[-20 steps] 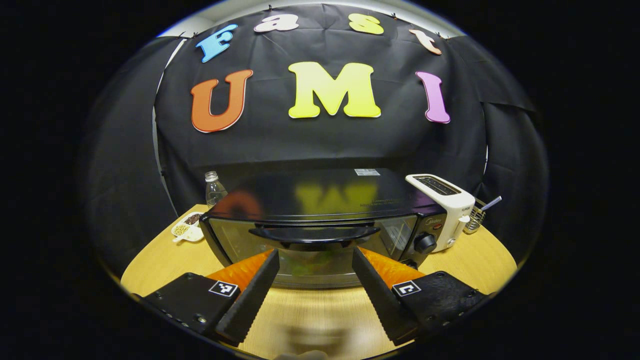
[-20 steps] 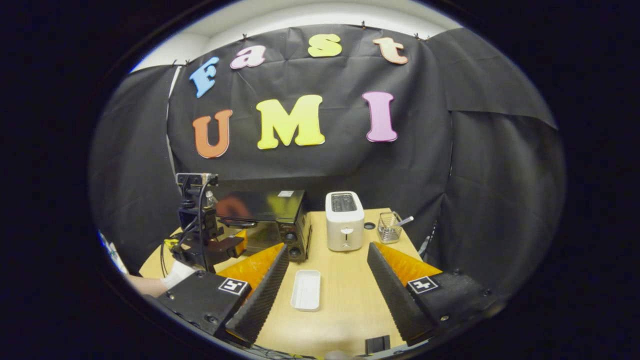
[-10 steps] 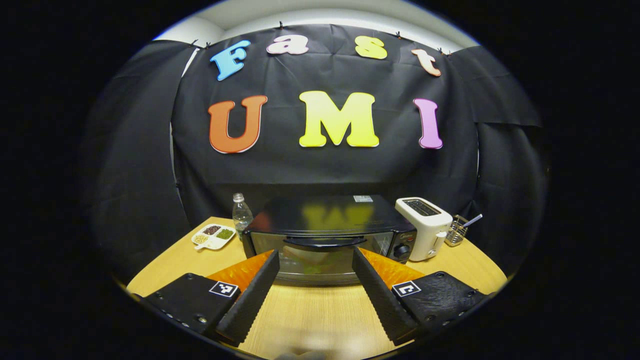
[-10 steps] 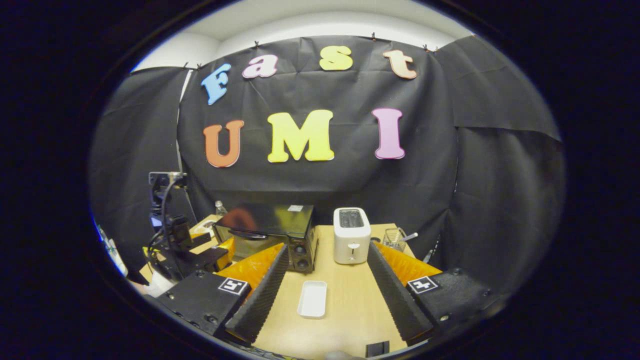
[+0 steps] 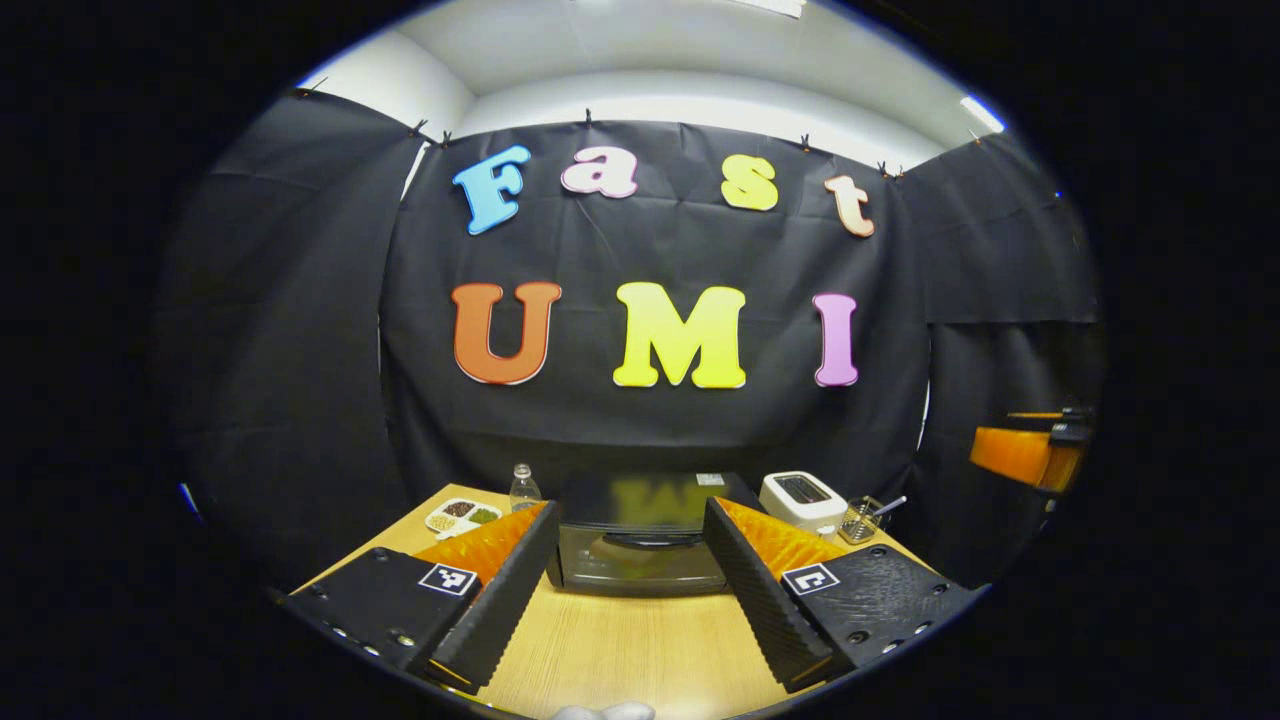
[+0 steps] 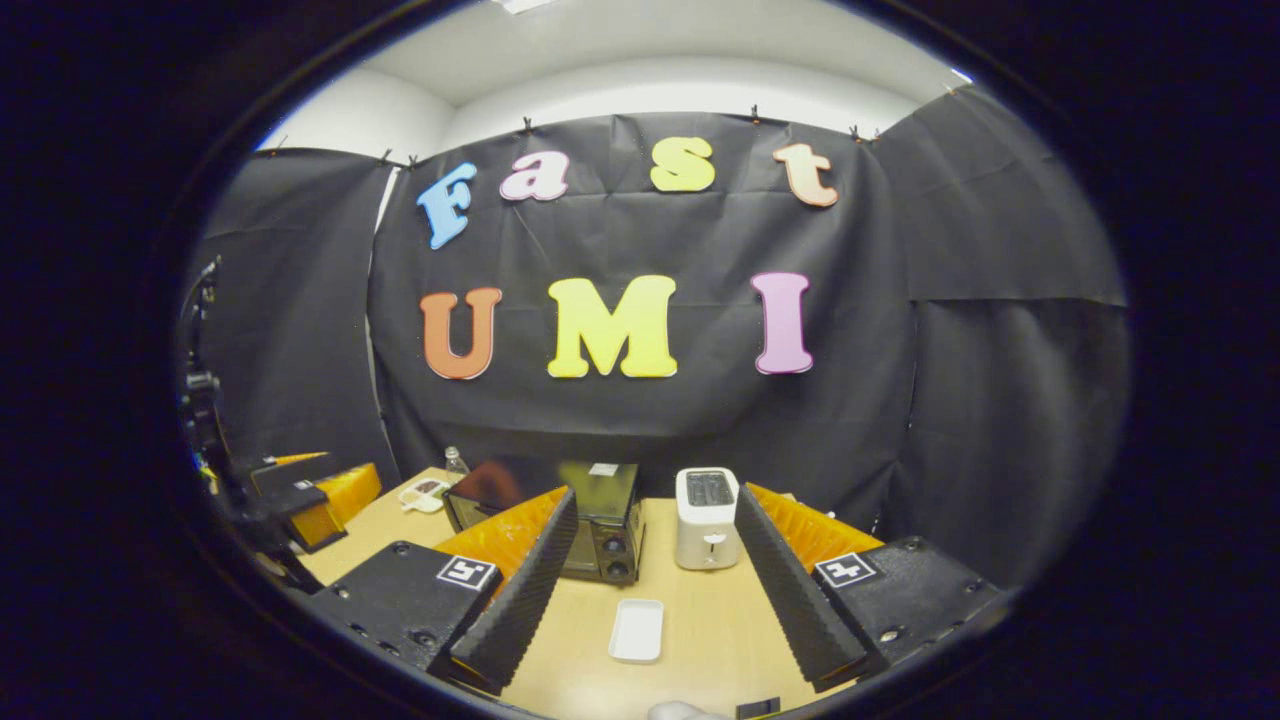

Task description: Open the electric oven with the left hand, put the food in, and close the electric oven.

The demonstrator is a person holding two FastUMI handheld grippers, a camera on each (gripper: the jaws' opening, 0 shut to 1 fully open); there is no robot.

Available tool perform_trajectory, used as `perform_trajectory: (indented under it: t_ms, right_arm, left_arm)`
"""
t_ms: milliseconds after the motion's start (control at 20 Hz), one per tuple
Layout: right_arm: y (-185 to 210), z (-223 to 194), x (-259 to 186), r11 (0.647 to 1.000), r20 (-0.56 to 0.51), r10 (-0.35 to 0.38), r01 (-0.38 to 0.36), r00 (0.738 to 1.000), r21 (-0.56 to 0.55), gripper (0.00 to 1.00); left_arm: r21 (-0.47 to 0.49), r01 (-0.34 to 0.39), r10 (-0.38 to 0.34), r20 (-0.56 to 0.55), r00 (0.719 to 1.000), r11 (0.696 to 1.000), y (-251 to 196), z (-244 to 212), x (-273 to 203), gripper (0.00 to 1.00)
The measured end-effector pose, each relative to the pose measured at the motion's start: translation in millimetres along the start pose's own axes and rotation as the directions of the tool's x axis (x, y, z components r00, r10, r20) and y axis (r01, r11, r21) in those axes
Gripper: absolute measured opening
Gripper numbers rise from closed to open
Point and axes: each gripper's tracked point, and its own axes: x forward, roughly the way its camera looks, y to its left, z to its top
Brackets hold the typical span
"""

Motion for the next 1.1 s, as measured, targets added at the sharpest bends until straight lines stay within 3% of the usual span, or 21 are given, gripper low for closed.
perform_trajectory:
  t_ms: [50, 250, 300, 400, 450, 600, 650, 700, 750, 800, 850, 900, 950, 1100]
  right_arm:
    - [1, 0, -1, 1.0, 0.003, -0.004, 0.004, 1.0, 0.003, 1.0]
    - [5, 3, -9, 1.0, 0.012, -0.007, 0.007, 1.0, 0.024, 1.0]
    - [6, 3, -11, 1.0, 0.011, -0.006, 0.006, 1.0, 0.031, 0.9]
    - [6, 11, -15, 0.999, 0.028, -0.009, 0.008, 1.0, 0.037, 0.91]
    - [5, 14, -18, 0.999, 0.036, -0.012, 0.01, 0.999, 0.036, 1.0]
    - [6, 18, -23, 0.999, 0.044, -0.016, 0.014, 0.999, 0.039, 1.0]
    - [6, 19, -24, 0.999, 0.044, -0.017, 0.015, 0.999, 0.038, 0.9]
    - [7, 18, -25, 0.999, 0.045, -0.017, 0.015, 0.999, 0.037, 1.0]
    - [8, 19, -27, 0.999, 0.044, -0.015, 0.014, 0.999, 0.034, 0.9]
    - [8, 19, -27, 0.999, 0.044, -0.016, 0.015, 0.999, 0.032, 1.0]
    - [8, 19, -26, 0.999, 0.04, -0.015, 0.014, 0.999, 0.031, 0.9]
    - [8, 18, -27, 0.999, 0.038, -0.014, 0.012, 0.999, 0.031, 1.0]
    - [8, 17, -28, 0.999, 0.035, -0.014, 0.013, 0.999, 0.031, 0.9]
    - [8, 17, -28, 0.999, 0.033, -0.013, 0.012, 0.999, 0.033, 0.9]
  left_arm:
    - [0.004, -0.004, 0.004, 0.015, 1.0, 1.0, 1, 13, -10, 0.95]
    - [0.025, -0.016, 0.014, 0.055, 0.998, 1.0, 4, 41, -33, 0.94]
    - [0.026, -0.02, 0.018, 0.051, 0.999, 0.999, 4, 41, -39, 0.94]
    - [0.031, -0.026, 0.025, 0.057, 0.998, 0.999, 7, 45, -47, 0.94]
    - [0.032, -0.025, 0.023, 0.053, 0.998, 0.999, 7, 46, -50, 0.94]
    - [0.031, -0.019, 0.018, 0.054, 0.998, 0.999, 9, 50, -57, 0.94]
    - [0.032, -0.021, 0.019, 0.055, 0.998, 0.999, 10, 51, -58, 0.94]
    - [0.032, -0.024, 0.022, 0.059, 0.998, 0.999, 11, 52, -58, 0.94]
    - [0.028, -0.024, 0.022, 0.061, 0.998, 0.999, 12, 53, -59, 0.94]
    - [0.027, -0.024, 0.022, 0.063, 0.998, 0.999, 12, 54, -60, 0.94]
    - [0.027, -0.023, 0.022, 0.061, 0.998, 0.999, 11, 53, -59, 0.94]
    - [0.023, -0.019, 0.018, 0.061, 0.998, 1.0, 9, 54, -60, 0.94]
    - [0.022, -0.016, 0.015, 0.062, 0.998, 1.0, 8, 55, -59, 0.94]
    - [0.033, -0.009, 0.007, 0.066, 0.998, 0.999, 3, 57, -59, 0.94]
